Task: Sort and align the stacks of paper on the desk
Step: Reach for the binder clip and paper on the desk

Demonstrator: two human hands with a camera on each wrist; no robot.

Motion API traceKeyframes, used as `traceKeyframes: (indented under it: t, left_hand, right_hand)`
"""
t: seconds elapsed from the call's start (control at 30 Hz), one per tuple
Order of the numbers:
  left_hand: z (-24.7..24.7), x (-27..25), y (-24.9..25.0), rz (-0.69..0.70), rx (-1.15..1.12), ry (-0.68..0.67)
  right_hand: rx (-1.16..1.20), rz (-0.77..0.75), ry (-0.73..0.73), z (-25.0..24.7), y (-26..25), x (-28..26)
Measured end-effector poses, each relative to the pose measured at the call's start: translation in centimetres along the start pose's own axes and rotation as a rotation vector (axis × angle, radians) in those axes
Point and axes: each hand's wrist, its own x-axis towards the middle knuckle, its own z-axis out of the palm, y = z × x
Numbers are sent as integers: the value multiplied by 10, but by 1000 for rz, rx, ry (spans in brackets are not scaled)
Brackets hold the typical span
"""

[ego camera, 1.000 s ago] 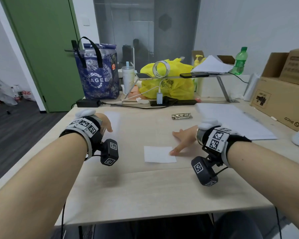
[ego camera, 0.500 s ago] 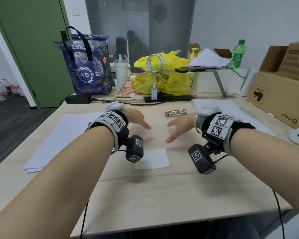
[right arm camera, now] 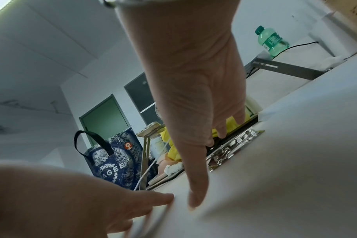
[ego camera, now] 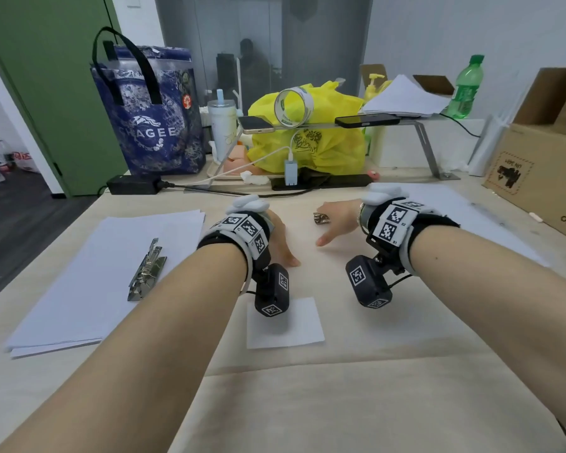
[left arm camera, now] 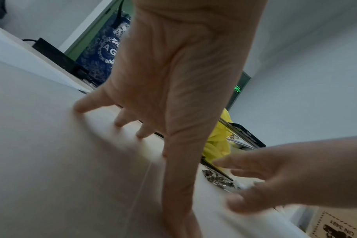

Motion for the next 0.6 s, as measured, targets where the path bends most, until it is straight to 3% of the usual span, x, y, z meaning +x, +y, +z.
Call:
traceKeyframes:
  t: [0.43, 0.6]
  left_hand:
    - [4, 20, 1, 17, 11, -2]
    - [10, 24, 2, 12, 31, 56]
  right_hand:
    - [-63, 53, -38, 3, -18, 26]
    - [-2, 61, -6, 5, -16, 28]
